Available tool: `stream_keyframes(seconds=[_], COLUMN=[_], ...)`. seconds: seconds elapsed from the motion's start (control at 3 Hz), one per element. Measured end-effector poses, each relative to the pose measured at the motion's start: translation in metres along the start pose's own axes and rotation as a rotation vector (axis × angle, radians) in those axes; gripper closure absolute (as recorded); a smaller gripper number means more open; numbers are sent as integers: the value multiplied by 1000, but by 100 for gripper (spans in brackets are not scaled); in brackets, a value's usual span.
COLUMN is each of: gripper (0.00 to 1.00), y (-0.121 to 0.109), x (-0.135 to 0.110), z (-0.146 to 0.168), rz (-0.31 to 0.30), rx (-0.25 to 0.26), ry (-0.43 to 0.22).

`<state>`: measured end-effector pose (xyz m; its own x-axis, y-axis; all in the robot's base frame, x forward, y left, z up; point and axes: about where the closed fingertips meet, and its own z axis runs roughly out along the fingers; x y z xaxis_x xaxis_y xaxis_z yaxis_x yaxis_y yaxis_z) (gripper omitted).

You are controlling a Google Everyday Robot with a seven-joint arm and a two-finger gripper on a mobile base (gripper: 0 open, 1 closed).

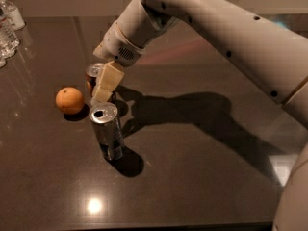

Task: Move orange can near orange

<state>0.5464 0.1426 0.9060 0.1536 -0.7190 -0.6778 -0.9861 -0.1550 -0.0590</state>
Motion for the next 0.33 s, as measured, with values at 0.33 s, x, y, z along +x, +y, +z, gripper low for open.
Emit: stream_keyframes(seconds=[0.33], gripper=[0], y=[0], x=[0], z=[0], rz=[0], rx=[0], ry=[0])
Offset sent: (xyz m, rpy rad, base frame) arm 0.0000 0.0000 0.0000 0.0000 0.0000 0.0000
